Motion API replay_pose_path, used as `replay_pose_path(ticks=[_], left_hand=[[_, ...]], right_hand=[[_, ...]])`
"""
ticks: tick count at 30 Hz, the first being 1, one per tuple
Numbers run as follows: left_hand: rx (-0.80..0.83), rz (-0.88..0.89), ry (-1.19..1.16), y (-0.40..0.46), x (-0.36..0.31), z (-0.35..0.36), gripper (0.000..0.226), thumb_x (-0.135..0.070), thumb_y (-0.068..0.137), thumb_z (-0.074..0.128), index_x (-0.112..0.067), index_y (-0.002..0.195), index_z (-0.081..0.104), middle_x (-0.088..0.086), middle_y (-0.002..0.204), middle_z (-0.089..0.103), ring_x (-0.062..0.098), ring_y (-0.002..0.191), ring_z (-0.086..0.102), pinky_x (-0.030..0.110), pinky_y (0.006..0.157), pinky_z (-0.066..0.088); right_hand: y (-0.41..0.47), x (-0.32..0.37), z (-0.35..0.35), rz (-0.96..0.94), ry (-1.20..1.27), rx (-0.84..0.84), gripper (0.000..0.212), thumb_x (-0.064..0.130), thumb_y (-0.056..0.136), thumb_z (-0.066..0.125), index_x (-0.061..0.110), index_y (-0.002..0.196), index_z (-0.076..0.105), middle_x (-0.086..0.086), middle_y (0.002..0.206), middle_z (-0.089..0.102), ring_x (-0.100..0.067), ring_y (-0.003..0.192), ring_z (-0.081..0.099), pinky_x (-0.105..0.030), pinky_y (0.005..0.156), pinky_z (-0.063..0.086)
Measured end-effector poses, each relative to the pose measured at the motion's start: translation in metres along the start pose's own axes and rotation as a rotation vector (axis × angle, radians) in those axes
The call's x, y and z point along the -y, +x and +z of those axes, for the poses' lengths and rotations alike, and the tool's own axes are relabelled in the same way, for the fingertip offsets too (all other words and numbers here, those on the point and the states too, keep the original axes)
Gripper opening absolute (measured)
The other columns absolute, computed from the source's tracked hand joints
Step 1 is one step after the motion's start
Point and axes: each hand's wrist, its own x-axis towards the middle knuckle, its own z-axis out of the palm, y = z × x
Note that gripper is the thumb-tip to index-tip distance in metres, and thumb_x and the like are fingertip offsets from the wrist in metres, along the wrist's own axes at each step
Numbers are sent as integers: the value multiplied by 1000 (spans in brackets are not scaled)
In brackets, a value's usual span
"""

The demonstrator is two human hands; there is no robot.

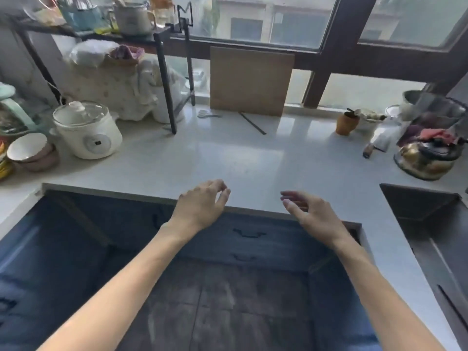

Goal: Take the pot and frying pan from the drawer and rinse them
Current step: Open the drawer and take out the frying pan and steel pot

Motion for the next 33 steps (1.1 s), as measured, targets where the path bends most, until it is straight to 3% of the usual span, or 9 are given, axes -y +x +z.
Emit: replay_pose_path(ticks=[2,7,11,15,18,20,22,25,33], left_hand=[[83,-23,-41,17,11,41,32,-43,99,31,-26,114,54,-7,115,64,19,100,61,34,80,43],[327,-92,-181,46,46,171,27,-48,96,36,-37,113,54,-15,102,66,13,95,63,32,80,46],[480,-240,-339,81,87,285,34,-47,93,44,-41,126,49,-13,109,66,13,105,59,32,87,42],[555,-235,-420,114,126,381,47,-44,93,50,-37,137,39,-6,137,52,19,121,53,32,94,45],[566,-221,-498,131,142,426,48,-44,94,49,-34,140,37,-7,146,42,17,129,44,30,97,41],[559,-192,-563,140,146,443,41,-43,95,48,-28,133,47,-4,138,50,15,127,46,30,98,40],[508,-205,-616,146,146,453,31,-41,95,48,-22,116,61,-3,121,62,15,115,55,32,93,43],[391,-238,-632,147,146,466,21,-39,93,54,-23,93,67,-6,99,69,13,95,62,35,84,48],[283,-262,-640,134,136,469,14,-33,92,57,-22,89,64,-5,95,69,7,86,58,26,73,45]], right_hand=[[15,-30,25,76,70,105,23,32,91,57,27,112,66,14,105,69,5,99,61,-9,87,45],[46,-123,107,304,180,201,16,30,88,58,34,98,69,16,93,73,3,90,65,-18,84,46],[97,-209,184,418,195,245,15,30,87,61,39,99,65,15,96,70,-1,92,64,-21,79,46],[156,-270,257,461,246,197,34,29,88,62,31,122,55,7,115,59,-11,106,57,-21,80,41],[186,-296,295,500,267,195,45,37,92,56,28,134,45,6,128,47,-12,123,45,-19,86,33],[199,-309,309,497,222,230,43,42,94,49,25,134,46,2,133,49,-16,126,45,-21,87,33],[206,-318,315,487,183,224,41,41,95,47,19,129,52,-1,126,55,-16,119,50,-18,82,33],[210,-327,318,470,179,198,37,39,94,51,16,121,59,2,111,59,-8,102,52,-12,71,32],[206,-331,323,460,221,157,29,39,92,55,19,109,66,1,111,66,-12,103,59,-21,83,41]])
